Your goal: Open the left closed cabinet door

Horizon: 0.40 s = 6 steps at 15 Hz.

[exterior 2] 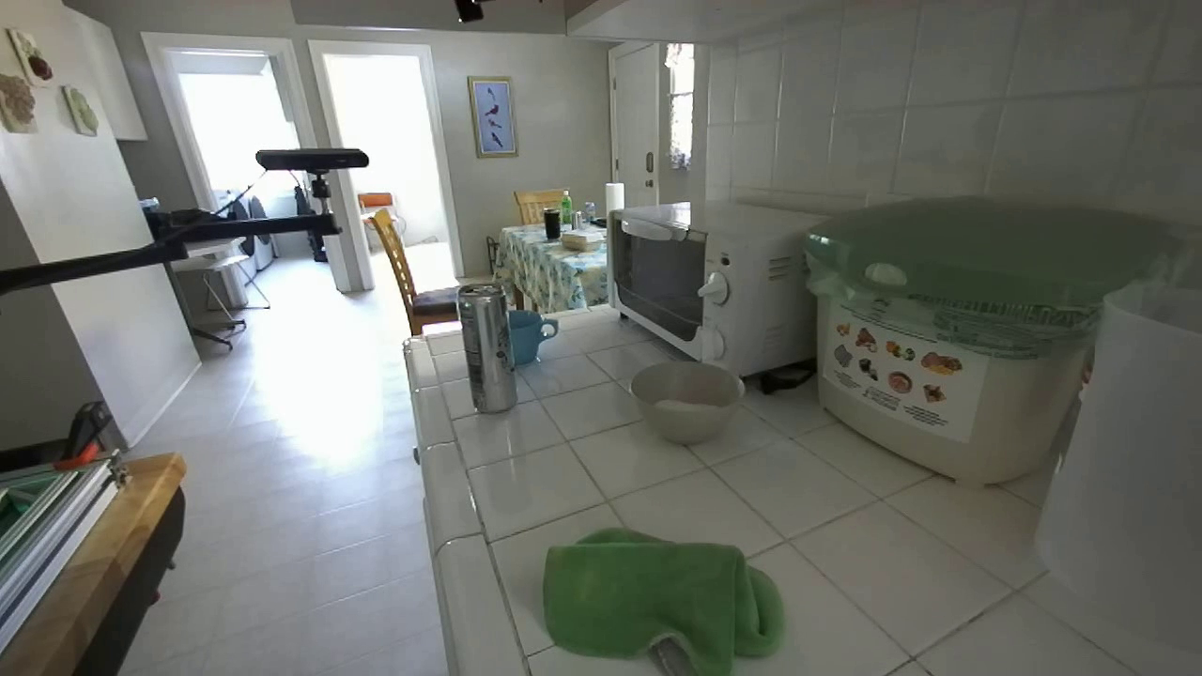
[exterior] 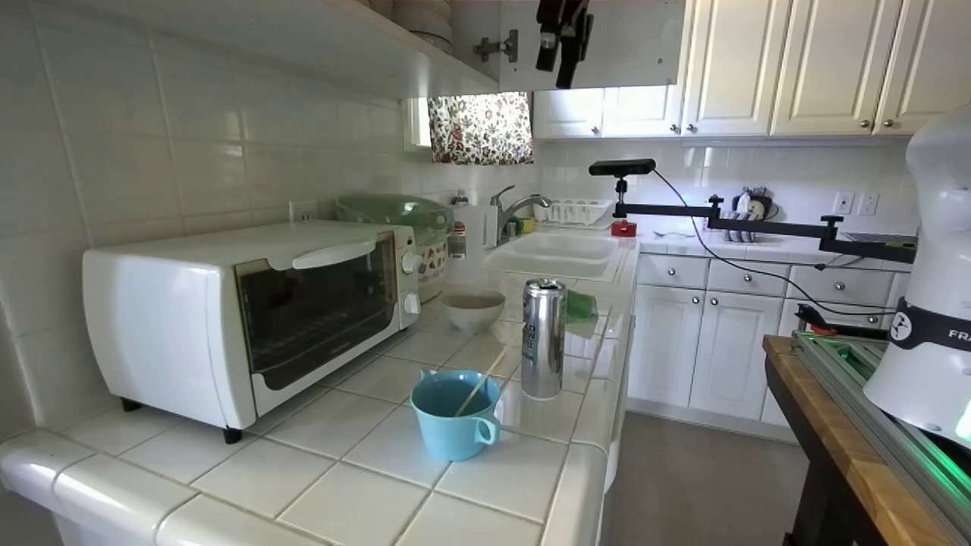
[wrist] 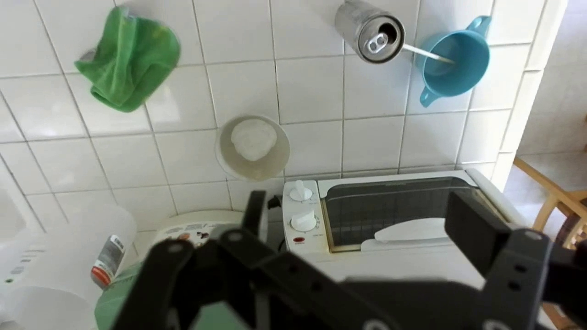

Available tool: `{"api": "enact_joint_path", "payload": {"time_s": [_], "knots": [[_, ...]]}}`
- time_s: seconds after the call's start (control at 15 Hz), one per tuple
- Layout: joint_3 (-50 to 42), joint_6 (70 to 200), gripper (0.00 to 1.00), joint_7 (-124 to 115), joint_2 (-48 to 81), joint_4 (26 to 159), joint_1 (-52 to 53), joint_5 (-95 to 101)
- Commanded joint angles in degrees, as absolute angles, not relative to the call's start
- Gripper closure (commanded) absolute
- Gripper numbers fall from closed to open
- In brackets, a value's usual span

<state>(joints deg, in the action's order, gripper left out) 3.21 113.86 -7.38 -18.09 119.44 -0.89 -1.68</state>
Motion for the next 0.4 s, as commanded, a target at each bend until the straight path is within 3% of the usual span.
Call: {"api": "enact_joint_path", "payload": {"time_s": [0.0,0.33], "knots": [[2.8,113.2,0.00,-7.5,-18.0,119.3,-0.4,-1.5],[2.8,112.9,0.00,-7.5,-18.0,119.3,-0.4,-1.5]]}}
